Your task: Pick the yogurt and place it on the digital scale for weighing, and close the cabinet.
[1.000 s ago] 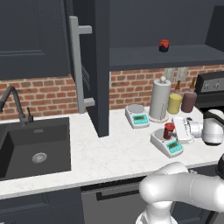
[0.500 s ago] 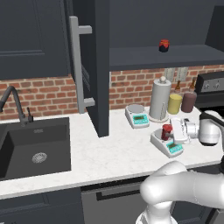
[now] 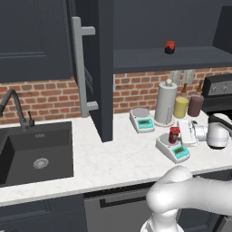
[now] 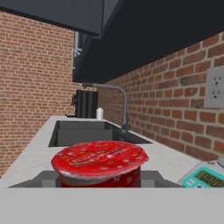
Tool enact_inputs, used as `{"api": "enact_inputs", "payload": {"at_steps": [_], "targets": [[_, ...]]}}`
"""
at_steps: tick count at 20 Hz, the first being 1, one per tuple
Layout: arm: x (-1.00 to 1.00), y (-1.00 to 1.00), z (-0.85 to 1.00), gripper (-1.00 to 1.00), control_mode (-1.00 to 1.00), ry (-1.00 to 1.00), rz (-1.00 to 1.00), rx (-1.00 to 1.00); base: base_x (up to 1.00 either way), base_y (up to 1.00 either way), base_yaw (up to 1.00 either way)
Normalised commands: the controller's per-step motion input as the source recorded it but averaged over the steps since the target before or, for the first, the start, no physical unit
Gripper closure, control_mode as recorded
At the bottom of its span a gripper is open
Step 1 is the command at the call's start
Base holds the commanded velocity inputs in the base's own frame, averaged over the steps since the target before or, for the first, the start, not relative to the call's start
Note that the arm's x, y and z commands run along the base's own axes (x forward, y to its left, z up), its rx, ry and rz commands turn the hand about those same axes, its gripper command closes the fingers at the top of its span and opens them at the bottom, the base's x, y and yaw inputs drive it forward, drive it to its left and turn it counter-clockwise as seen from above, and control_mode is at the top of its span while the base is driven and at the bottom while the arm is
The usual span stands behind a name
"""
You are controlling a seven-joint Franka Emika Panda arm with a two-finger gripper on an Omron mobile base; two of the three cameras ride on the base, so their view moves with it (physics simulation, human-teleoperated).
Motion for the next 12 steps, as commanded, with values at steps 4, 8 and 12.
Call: {"api": "enact_inputs", "payload": {"at_steps": [4,8,12], "targets": [[0.08,0.07,0.0,1.0,-1.0,-0.01,0.0,0.0,0.0,0.0,0.0],[0.16,0.11,0.0,1.0,-1.0,0.0,0.0,0.0,0.0,0.0,0.0],[0.19,0.0,0.0,1.0,-1.0,0.0,0.0,0.0,0.0,0.0,0.0]]}}
